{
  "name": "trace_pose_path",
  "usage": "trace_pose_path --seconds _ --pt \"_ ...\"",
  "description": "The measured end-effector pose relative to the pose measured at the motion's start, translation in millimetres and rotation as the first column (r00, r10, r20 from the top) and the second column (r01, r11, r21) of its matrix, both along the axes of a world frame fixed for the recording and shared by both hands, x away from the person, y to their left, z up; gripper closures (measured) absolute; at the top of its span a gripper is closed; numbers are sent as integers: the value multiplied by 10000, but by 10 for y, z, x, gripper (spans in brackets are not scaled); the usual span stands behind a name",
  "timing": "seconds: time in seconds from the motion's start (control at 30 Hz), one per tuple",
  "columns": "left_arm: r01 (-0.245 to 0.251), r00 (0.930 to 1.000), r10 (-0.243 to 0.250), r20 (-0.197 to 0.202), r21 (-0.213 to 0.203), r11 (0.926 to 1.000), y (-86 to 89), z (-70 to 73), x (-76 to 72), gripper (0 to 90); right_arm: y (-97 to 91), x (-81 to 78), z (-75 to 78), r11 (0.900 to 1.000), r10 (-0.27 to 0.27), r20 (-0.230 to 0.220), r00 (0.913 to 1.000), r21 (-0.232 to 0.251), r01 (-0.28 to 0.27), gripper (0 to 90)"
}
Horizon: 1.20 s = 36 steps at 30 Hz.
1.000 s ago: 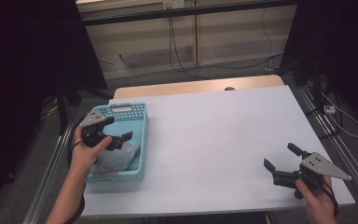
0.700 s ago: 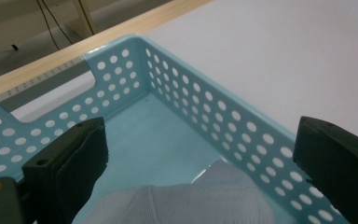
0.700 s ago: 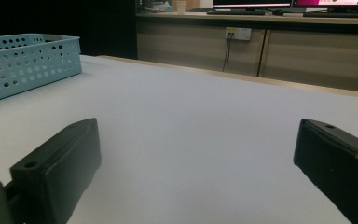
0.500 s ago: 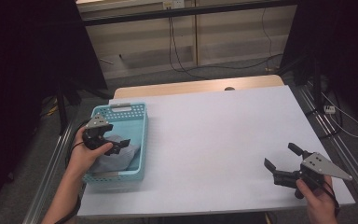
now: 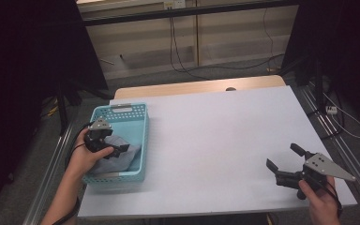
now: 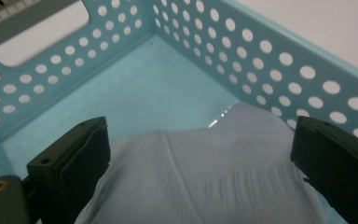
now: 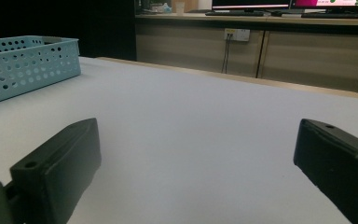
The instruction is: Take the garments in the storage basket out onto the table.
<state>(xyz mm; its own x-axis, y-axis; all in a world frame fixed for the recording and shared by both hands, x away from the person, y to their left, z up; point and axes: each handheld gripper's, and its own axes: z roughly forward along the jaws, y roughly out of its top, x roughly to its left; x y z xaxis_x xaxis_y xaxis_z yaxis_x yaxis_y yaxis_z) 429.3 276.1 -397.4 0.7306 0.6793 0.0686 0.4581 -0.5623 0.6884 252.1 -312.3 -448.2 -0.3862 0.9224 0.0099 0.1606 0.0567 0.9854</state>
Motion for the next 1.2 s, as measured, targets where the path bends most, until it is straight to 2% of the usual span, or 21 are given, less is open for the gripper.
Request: trace_pose_path --seconds 0.13,0.3,0.63,0.7,0.73,1.0,1.2 --pt "12 9998 -8 -198 208 9998 40 2 -2 49 2 -5 4 10000 63 6 10000 -22 -63 3" --pt "-142 9989 143 -457 27 9999 90 -43 13 46 5 -1 4 9999 85 17 10000 -63 -85 3" --pt "-432 9959 439 -789 100 9990 116 -178 72 33 6 -12 4 10000 62 -12 10000 -49 -62 3" --pt "-379 9946 393 -959 166 9991 107 -210 89 26 3 -13 3 10000 78 11 10000 -56 -78 3" --pt "-536 9925 540 -1098 59 9985 96 -229 92 26 2 -14 2 10000 76 12 10000 -52 -76 3" --pt "-621 9876 700 -1406 598 9963 25 -309 152 21 -5 -28 4 9999 104 -12 9999 -97 -105 3" --pt "-810 9803 958 -1727 908 9926 -27 -349 171 21 -8 -23 5 9999 99 26 9999 -138 -99 3"
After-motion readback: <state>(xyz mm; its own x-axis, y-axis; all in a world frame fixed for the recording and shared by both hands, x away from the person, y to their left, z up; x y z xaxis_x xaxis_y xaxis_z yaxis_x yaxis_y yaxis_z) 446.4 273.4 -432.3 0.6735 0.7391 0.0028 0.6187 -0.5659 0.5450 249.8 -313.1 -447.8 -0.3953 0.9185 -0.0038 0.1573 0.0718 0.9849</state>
